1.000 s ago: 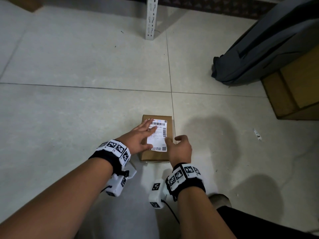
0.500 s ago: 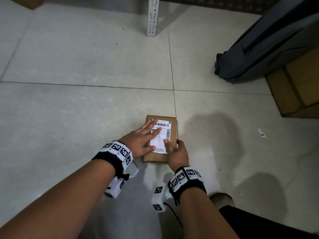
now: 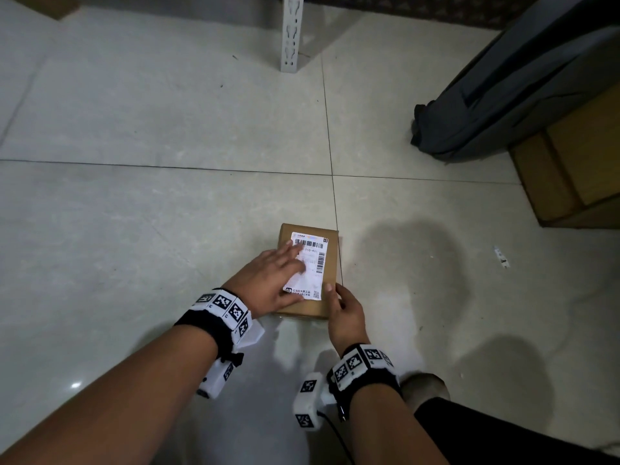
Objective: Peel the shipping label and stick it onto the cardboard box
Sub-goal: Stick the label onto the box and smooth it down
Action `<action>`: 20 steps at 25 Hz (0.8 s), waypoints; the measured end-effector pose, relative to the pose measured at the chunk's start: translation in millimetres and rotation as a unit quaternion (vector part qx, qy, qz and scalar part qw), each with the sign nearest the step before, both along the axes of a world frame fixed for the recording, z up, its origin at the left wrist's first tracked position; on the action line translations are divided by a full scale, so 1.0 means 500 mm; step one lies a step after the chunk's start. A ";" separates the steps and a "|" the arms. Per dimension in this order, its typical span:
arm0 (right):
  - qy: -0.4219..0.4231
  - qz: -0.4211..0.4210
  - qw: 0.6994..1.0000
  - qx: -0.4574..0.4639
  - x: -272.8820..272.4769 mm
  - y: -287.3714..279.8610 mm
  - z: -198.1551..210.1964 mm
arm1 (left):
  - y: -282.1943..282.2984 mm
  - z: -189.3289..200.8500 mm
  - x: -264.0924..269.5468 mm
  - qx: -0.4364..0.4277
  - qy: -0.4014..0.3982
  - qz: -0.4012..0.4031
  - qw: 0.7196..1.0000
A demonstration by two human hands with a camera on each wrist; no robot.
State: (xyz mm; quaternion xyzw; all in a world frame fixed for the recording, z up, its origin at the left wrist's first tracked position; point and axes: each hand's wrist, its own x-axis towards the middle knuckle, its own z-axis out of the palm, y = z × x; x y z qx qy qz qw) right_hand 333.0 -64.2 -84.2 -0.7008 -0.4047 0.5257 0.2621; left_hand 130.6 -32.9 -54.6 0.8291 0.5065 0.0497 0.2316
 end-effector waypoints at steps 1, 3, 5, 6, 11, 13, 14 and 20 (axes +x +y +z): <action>-0.001 0.006 1.000 0.007 -0.001 0.000 -0.002 | -0.003 0.003 0.001 0.033 0.021 -0.032 0.999; 0.002 0.010 1.000 0.012 -0.002 0.002 0.001 | -0.007 0.000 -0.001 0.081 0.070 -0.086 0.991; 0.000 0.010 1.000 0.010 -0.001 0.003 0.000 | -0.010 -0.001 -0.007 0.126 0.098 -0.120 0.980; -0.001 0.005 1.000 0.009 -0.001 0.004 -0.002 | -0.009 -0.001 -0.009 0.147 0.105 -0.135 0.974; 0.046 -0.007 0.999 -0.024 -0.005 0.021 0.007 | -0.003 0.009 -0.010 0.159 0.125 -0.138 0.970; 0.099 -0.041 0.988 -0.108 -0.013 0.029 0.020 | 0.009 0.030 -0.006 0.132 0.118 -0.111 0.978; 0.128 -0.066 0.979 -0.145 -0.015 0.034 0.028 | 0.016 0.042 -0.004 0.111 0.108 -0.094 0.983; 0.221 -0.130 0.942 -0.215 -0.020 0.050 0.042 | 0.031 0.095 0.010 0.037 0.047 0.007 0.998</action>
